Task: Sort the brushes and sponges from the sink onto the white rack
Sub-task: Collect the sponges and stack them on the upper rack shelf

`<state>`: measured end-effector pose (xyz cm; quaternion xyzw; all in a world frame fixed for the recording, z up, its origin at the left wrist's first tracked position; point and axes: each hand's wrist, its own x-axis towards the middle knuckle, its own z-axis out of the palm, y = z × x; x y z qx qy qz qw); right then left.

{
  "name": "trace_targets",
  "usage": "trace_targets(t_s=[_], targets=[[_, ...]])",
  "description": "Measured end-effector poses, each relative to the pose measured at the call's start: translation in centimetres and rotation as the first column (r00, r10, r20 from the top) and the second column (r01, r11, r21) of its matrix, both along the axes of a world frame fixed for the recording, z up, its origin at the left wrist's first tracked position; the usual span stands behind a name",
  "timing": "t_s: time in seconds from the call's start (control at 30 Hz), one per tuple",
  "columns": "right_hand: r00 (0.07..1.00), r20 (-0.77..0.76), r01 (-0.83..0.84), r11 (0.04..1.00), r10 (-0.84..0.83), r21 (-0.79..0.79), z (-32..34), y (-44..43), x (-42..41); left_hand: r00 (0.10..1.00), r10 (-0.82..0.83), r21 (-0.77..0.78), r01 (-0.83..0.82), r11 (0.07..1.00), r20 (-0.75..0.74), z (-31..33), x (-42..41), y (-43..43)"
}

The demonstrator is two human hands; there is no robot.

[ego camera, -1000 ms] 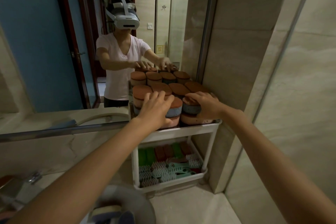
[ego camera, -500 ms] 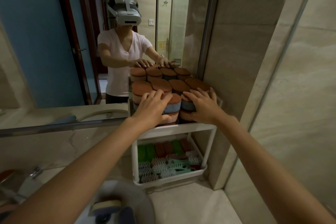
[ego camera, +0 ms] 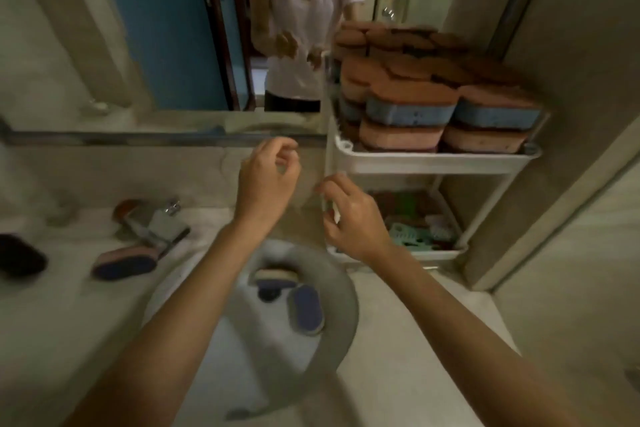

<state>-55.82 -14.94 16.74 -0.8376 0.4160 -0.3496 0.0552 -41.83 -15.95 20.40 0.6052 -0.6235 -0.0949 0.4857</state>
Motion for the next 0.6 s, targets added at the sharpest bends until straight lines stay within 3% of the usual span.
trace_targets(t_s=[0.07,0.13,0.27,0.33,0.43,0.5,0.6], targets=[[0.999,-0.028,-0.013,0.979,0.019,0.205,-4.5,0.5,2.5,0.998,0.061,0.188,-0.061,0.98,0.005,-4.4,2.6,0.9],[0.994,-0.11,0.036,0.892,0.015,0.45,-8.8,0.5,4.2,0.996,0.092,0.382,-0.093,0.919,0.021,-8.6,4.6,1.9],[0.946,-0.325,0.254,0.582,0.018,0.772,-17.3,0.2,5.9,0.997,0.06,0.702,-0.075,0.708,0.047,-16.0,7.9,3.3],[0.918,-0.395,0.344,0.442,0.024,0.828,-20.8,0.3,6.3,0.998,0.014,0.801,-0.058,0.595,0.062,-19.1,9.0,3.4],[0.882,-0.47,0.419,0.416,0.024,0.807,-25.3,0.1,6.7,0.997,-0.048,0.872,-0.024,0.489,0.055,-23.0,9.9,2.9],[0.854,-0.52,0.473,0.386,0.02,0.792,-26.7,-0.2,7.3,0.991,-0.109,0.886,-0.021,0.463,0.081,-25.1,10.3,2.1],[0.832,-0.554,0.531,0.351,-0.042,0.771,-27.8,-0.8,7.5,0.95,-0.255,0.868,-0.032,0.496,0.18,-27.6,10.7,-0.1]])
